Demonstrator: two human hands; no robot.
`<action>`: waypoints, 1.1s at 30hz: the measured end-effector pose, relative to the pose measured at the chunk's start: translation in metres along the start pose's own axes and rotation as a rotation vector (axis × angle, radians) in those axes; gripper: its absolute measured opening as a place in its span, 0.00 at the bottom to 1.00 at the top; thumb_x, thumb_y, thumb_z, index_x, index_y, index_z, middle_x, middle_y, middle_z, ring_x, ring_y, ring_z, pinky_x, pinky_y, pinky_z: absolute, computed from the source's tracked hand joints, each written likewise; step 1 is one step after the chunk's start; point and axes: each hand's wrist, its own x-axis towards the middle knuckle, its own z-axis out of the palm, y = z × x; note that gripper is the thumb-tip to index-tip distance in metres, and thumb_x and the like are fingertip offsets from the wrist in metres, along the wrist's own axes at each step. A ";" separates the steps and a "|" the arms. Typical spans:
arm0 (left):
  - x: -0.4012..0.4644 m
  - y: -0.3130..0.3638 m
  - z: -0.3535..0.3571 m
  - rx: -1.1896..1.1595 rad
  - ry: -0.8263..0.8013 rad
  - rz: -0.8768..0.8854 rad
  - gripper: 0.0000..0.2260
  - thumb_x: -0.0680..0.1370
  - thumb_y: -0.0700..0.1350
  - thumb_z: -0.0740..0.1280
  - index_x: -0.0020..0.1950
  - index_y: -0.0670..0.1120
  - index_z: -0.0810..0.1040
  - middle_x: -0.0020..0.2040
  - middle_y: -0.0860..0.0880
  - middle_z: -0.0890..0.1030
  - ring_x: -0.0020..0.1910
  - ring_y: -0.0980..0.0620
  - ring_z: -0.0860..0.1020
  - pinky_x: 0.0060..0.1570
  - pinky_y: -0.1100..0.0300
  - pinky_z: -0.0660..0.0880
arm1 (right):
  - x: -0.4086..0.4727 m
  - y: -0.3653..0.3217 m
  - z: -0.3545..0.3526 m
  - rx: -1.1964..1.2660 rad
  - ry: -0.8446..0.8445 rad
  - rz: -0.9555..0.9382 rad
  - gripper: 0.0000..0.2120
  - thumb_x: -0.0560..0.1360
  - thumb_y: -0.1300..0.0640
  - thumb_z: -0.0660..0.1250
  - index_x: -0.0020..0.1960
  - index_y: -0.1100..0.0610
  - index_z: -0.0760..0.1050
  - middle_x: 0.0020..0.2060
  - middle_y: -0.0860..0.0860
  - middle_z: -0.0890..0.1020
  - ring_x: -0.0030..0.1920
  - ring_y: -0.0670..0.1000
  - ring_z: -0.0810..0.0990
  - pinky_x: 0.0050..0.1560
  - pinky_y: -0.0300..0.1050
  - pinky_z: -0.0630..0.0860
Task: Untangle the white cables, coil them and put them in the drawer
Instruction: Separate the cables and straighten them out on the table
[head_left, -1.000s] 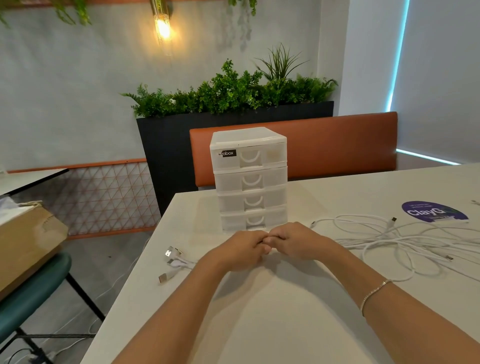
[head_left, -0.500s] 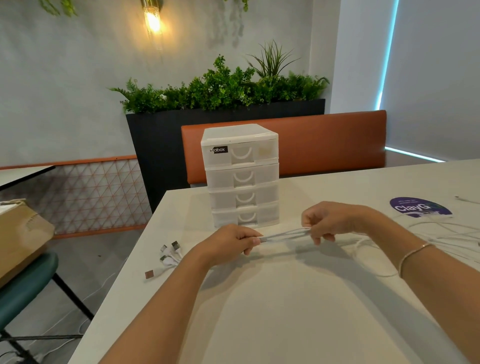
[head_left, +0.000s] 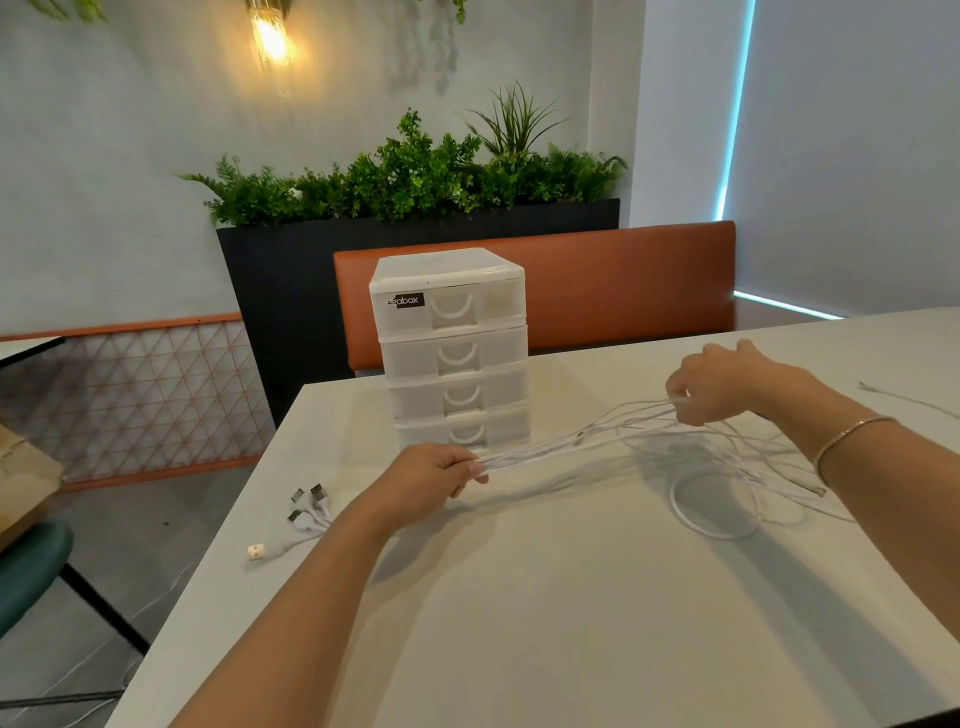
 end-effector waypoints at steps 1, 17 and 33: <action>0.000 -0.001 -0.002 -0.007 0.019 0.003 0.10 0.80 0.45 0.60 0.46 0.48 0.81 0.30 0.54 0.71 0.30 0.59 0.68 0.29 0.75 0.65 | -0.001 0.002 0.001 0.017 0.010 0.013 0.09 0.74 0.52 0.57 0.47 0.47 0.76 0.48 0.47 0.76 0.52 0.51 0.68 0.59 0.56 0.62; -0.003 -0.007 -0.020 0.024 0.061 -0.011 0.12 0.81 0.45 0.59 0.42 0.50 0.80 0.30 0.53 0.70 0.23 0.60 0.67 0.27 0.70 0.61 | -0.023 0.021 0.002 0.123 -0.200 0.351 0.26 0.67 0.42 0.72 0.60 0.55 0.74 0.53 0.53 0.75 0.55 0.55 0.73 0.60 0.51 0.70; -0.004 -0.010 -0.014 -0.002 -0.051 0.020 0.12 0.80 0.46 0.60 0.42 0.51 0.80 0.28 0.56 0.70 0.27 0.58 0.64 0.32 0.66 0.62 | -0.026 -0.144 -0.022 0.994 -0.151 -0.432 0.09 0.78 0.56 0.63 0.39 0.52 0.76 0.34 0.46 0.80 0.30 0.45 0.78 0.36 0.37 0.74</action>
